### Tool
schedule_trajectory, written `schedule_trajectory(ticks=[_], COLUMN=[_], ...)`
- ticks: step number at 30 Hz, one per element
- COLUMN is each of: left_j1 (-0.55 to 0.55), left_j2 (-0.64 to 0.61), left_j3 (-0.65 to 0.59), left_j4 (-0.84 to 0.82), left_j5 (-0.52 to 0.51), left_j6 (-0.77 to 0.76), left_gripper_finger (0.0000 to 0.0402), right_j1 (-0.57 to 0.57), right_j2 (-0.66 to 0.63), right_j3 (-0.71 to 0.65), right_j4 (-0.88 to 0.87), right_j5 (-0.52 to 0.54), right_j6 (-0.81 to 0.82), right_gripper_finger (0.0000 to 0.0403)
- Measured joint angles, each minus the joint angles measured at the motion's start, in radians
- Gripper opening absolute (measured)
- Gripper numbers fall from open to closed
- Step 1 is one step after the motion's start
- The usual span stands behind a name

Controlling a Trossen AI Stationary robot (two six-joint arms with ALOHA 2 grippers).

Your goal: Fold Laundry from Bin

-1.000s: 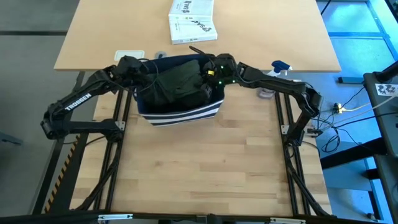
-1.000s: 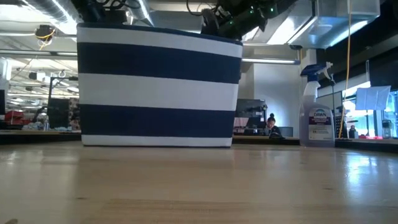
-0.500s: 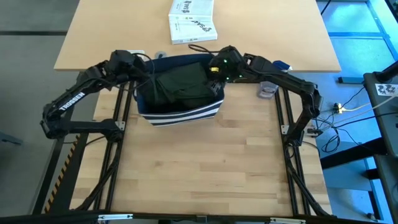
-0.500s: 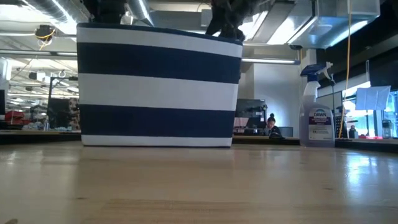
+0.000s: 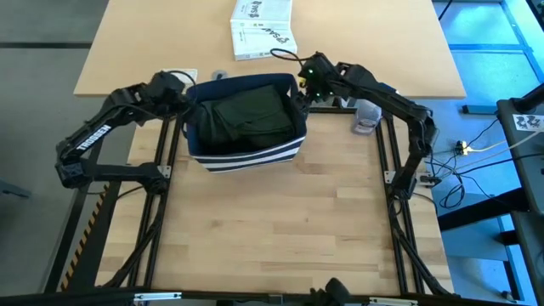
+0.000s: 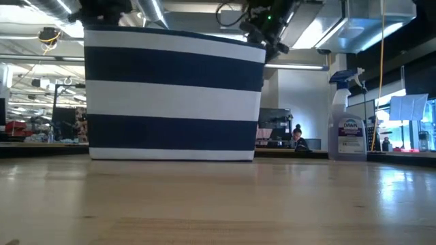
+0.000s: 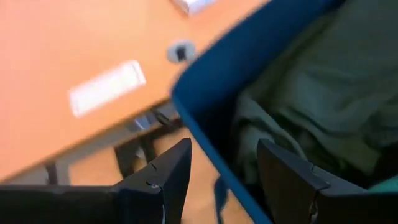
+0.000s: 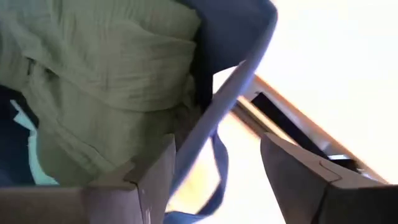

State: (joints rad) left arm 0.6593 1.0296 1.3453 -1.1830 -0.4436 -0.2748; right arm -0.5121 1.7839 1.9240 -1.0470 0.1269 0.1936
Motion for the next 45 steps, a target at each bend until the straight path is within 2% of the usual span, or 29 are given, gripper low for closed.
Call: schedule_trajectory(ticks=[5,13,20,22,25,30,31,33,35,43,45], left_j1=[-0.002,0.0,0.0,0.0,-0.001,-0.001,-0.001,0.001,0.002,0.077,0.104], left_j2=[0.018,0.016,0.017,0.018,0.032,0.097,0.107,0.12,0.122,0.131,0.145], left_j3=[-0.06,-0.12,-0.123,-0.123,-0.135,-0.148,-0.148,-0.15,-0.149,0.008,0.037], left_j4=[-0.009,-0.026,-0.04,-0.039,-0.033,-0.011,0.011,0.074,0.136,0.24,0.266], left_j5=[0.096,0.049,0.038,0.042,0.044,0.022,0.012,0.001,0.002,-0.03,-0.025], left_j6=[-0.101,-0.209,-0.223,-0.222,-0.221,-0.13,-0.111,-0.074,-0.037,0.129,0.174], left_gripper_finger=[0.0176,0.0176,0.0176,0.0176,0.0162,0.0095,0.0076,0.0035,0.0015,0.0004,0.0003], right_j1=[-0.014,-0.013,-0.012,-0.012,-0.012,-0.014,-0.014,-0.013,-0.014,-0.032,-0.049], right_j2=[0.051,0.119,0.117,0.117,0.117,0.116,0.116,0.116,0.119,0.118,0.118], right_j3=[0.0,0.0,-0.001,-0.001,-0.001,0.0,0.0,0.004,0.026,0.189,0.226], right_j4=[0.005,0.002,-0.011,-0.02,-0.024,-0.005,-0.001,-0.002,-0.025,-0.038,-0.039], right_j5=[-0.05,-0.068,-0.069,-0.083,-0.12,-0.135,-0.135,-0.134,-0.13,-0.025,-0.027], right_j6=[0.007,-0.008,-0.028,-0.049,-0.08,-0.105,-0.113,-0.117,-0.125,-0.18,-0.186], right_gripper_finger=[0.0237,0.0237,0.0232,0.0213,0.0159,0.0034,0.002,0.0019,0.0028,0.0007,0.0009])
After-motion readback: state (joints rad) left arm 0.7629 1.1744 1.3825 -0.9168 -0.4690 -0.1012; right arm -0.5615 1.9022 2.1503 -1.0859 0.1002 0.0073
